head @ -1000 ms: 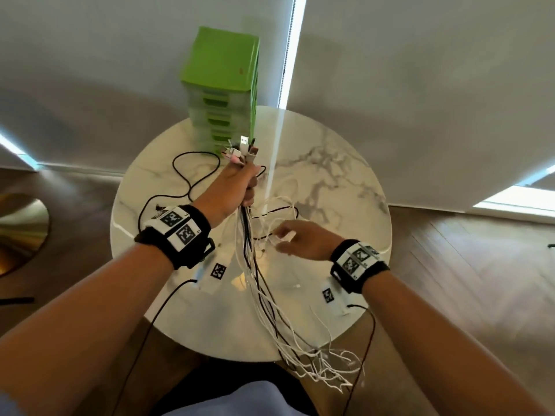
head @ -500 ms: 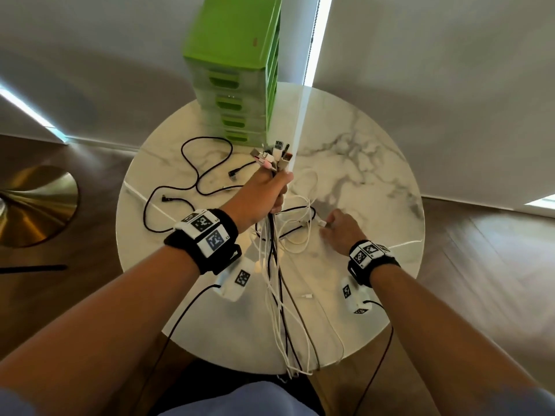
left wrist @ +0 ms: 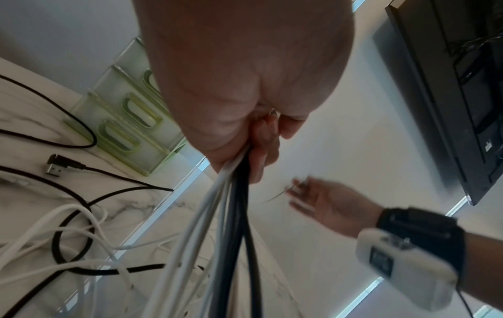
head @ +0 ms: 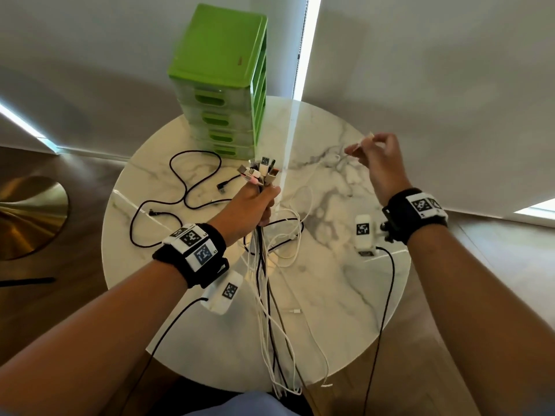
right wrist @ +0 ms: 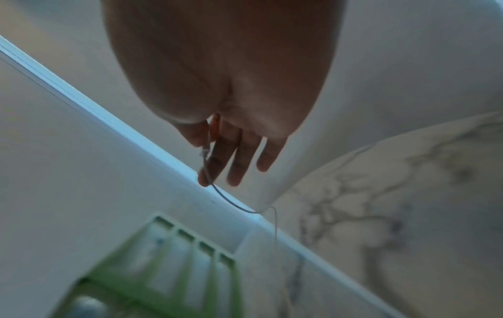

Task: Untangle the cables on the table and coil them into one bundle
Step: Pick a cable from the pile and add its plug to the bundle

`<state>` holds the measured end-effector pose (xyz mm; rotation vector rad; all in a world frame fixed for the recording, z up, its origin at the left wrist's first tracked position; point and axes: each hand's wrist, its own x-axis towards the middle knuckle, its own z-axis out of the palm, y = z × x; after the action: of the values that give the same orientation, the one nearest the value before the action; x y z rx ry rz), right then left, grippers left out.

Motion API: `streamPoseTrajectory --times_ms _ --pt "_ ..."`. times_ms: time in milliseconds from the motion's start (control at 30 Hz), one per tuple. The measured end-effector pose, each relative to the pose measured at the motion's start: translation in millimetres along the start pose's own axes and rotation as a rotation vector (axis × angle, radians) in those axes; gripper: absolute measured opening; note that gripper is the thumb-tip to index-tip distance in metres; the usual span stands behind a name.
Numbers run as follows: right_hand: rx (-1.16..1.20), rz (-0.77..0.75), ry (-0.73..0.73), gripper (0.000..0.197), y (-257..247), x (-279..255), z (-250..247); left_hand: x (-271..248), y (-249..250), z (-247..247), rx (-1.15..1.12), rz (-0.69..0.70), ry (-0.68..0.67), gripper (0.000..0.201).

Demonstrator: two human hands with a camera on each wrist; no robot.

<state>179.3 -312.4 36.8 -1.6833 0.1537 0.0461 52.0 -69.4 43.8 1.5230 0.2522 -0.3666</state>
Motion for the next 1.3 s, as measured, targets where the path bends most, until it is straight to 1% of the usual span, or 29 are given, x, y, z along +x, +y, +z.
streamPoseTrajectory --times_ms 67,133,200,233,300,367,467,567,633,667,733,767,800,833,933,967,1000,1067,1167,1233,1300 --pt "0.092 -0.106 -0.146 0.002 -28 -11 22 -2 4 -1 -0.033 0.024 0.02 0.033" --pt "0.039 -0.168 -0.328 0.005 -41 -30 42 -5 9 -2 -0.088 0.059 0.043 0.032" --pt "-0.043 -0.172 -0.487 0.004 -41 -51 59 -9 12 -5 -0.138 0.091 0.071 0.026" --pt "-0.053 -0.16 -0.541 0.007 -40 -63 67 -12 14 -7 -0.16 0.1 0.079 0.022" --pt "-0.027 -0.124 -0.587 0.014 -35 -83 80 -15 14 -13 -0.191 0.104 0.083 0.02" --pt "0.009 -0.102 -0.601 0.015 -32 -100 90 -21 13 -21 -0.2 0.111 0.073 0.023" --pt "0.044 -0.076 -0.618 0.015 -30 -122 101 -32 11 -33 -0.15 0.121 0.03 0.028" --pt "0.044 -0.063 -0.632 0.019 -28 -139 105 -41 7 -48 -0.085 0.124 -0.023 0.025" --pt "-0.062 -0.123 -0.679 0.023 -25 -145 104 -46 6 -59 -0.098 0.106 -0.054 0.023" --pt "-0.186 -0.201 -0.722 0.024 -22 -146 104 -50 7 -64 -0.125 0.092 -0.052 0.024" --pt "-0.54 -0.388 -0.798 0.03 -14 -150 102 -56 7 -72 -0.196 0.048 0.002 0.027" --pt "-0.684 -0.461 -0.788 0.03 -10 -152 103 -58 7 -74 -0.228 0.031 0.039 0.028" --pt "-0.739 -0.503 -0.743 0.029 -7 -155 103 -60 6 -74 -0.257 0.024 0.071 0.029" --pt "-0.703 -0.503 -0.68 0.028 -6 -158 104 -61 5 -74 -0.286 0.024 0.096 0.028" --pt "-0.444 -0.359 -0.428 0.025 -12 -169 112 -61 -1 -68 -0.402 -0.015 0.142 0.025" --pt "-0.398 -0.337 -0.351 0.025 -17 -172 116 -61 -2 -65 -0.446 -0.04 0.146 0.023" --pt "-0.367 -0.333 -0.305 0.025 -22 -174 119 -61 -3 -62 -0.479 -0.057 0.143 0.021" --pt "-0.334 -0.342 -0.298 0.026 -29 -179 127 -64 -5 -55 -0.49 -0.063 0.124 0.018" --pt "-0.426 -0.368 -0.39 0.024 -29 -181 135 -69 -5 -43 -0.451 -0.006 0.062 0.021" --pt "-0.493 -0.36 -0.476 0.025 -24 -182 137 -70 -5 -38 -0.396 0.059 0.062 0.03" --pt "-0.545 -0.332 -0.542 0.028 -21 -183 136 -69 -7 -36 -0.304 0.106 0.109 0.04"
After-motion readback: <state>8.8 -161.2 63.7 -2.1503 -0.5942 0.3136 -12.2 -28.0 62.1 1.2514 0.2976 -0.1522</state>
